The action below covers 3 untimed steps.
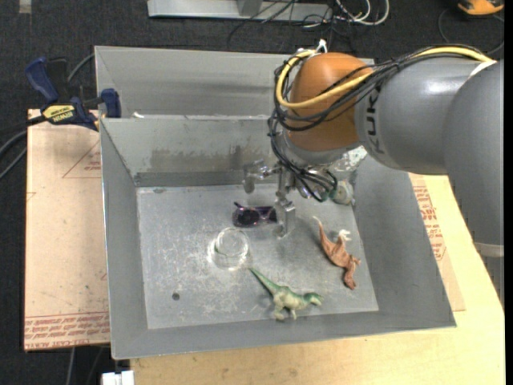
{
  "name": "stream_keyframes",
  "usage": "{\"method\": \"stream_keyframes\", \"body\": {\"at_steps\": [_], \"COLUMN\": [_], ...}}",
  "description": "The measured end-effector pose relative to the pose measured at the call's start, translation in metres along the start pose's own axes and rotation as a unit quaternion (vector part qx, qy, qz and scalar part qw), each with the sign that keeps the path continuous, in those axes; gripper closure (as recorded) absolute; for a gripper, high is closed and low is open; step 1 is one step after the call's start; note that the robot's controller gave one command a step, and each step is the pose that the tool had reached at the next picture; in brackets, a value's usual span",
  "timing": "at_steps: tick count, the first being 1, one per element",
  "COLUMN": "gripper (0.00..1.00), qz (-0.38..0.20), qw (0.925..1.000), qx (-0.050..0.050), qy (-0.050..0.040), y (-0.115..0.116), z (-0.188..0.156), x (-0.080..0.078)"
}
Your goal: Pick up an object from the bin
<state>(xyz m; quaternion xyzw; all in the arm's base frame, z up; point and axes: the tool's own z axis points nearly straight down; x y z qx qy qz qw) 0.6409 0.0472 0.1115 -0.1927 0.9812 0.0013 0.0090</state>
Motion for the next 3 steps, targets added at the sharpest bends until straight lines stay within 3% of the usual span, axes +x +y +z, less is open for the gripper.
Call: {"method": "stream_keyframes", "body": {"at_steps": [1,2,3], "gripper": [1.0,1.0,1.0], "qz": [-0.181,-0.181,-0.208], "qw": [0.9834,0.9834,0.9782], "qx": [-0.002,-0.002,-0.002], "qy": [0.0012,0.0012,-0.0013], "y": [-0.006,-0.006,0.003], "z": [0.041,0.041,-0.107], "x": [0.013,0.013,0.006]}}
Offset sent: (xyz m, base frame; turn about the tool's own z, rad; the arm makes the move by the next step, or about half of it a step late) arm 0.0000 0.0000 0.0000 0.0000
